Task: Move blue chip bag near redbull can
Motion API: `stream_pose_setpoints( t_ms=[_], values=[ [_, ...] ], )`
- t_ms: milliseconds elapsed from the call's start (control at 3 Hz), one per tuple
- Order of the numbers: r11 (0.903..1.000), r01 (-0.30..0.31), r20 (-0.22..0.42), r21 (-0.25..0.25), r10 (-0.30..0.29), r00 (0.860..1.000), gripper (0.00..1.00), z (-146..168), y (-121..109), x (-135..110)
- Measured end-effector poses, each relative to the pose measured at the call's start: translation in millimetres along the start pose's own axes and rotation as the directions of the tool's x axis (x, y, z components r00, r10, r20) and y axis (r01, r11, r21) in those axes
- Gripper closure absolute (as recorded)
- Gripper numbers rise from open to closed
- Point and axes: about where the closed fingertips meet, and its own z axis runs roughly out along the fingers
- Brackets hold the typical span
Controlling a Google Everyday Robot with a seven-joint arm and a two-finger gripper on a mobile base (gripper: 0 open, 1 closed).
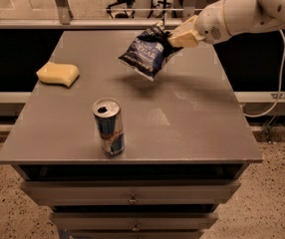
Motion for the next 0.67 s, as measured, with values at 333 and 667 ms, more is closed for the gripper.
stream_pose_setpoints(
  t_ms=[333,667],
  values=[
    [0.9962,0.040,0.015,-0.078,-0.039,0.999,1.00,-16.5,32.8,5.6],
    [0.9874,0.068,0.030,-0.143,-0.064,0.997,1.00,-28.6,63.4,15.6]
  ],
)
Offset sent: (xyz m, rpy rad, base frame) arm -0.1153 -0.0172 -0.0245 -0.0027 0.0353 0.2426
